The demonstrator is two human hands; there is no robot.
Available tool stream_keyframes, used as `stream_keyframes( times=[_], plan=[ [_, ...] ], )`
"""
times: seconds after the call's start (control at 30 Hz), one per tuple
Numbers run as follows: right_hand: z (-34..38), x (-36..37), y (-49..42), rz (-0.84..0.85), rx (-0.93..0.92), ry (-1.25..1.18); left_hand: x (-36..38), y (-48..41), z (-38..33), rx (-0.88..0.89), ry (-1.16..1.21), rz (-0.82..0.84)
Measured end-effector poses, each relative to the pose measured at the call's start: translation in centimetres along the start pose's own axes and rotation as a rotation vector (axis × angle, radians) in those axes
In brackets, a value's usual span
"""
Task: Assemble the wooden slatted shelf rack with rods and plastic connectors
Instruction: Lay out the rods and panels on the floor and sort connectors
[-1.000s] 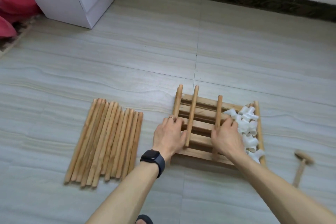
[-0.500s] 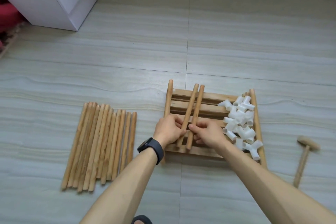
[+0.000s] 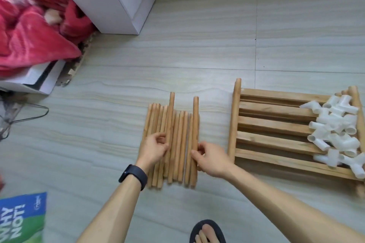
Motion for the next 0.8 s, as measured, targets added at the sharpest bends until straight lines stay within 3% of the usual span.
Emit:
stream_keyframes(
  times=[0.1,0.2,0.37,0.43,0.53,0.8],
  plan=[
    [0.1,4.1,-1.0,0.056,0.043,0.149,-0.5,0.1,3.5,-0.002,-0.136,0.028],
    [-0.4,5.5,-1.9,0.017,0.08,0.056,0.3,0.5,4.6,0.024,-0.154,0.069],
    [-2.7,6.0,-1.3,-0.155,0.242,-0.025,0.7,1.1,4.8,0.117,-0.253,-0.122],
    [-3.2,6.1,-1.1,-0.125,0.245,-0.076,1.7,1.2,4.9,0.128,-0.39,-0.053],
    [-2.6,6.2,-1.5,-0.026,0.202,-0.158,3.6,1.3,5.4,0.07,-0.405,0.092],
    [-1.8,5.0,-2.3,0.045,0.193,-0.132,4.2,1.1,5.3,0.029,-0.458,0.039]
  ],
)
Point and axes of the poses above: each hand's wrist, its own y-axis away from the middle knuckle, its own x-axis out of the palm, z = x × y, the point moved 3 cm from there along -y, towards the middle knuckle, and after that the axes turned 6 degrees about y, right-handed, at the moved point
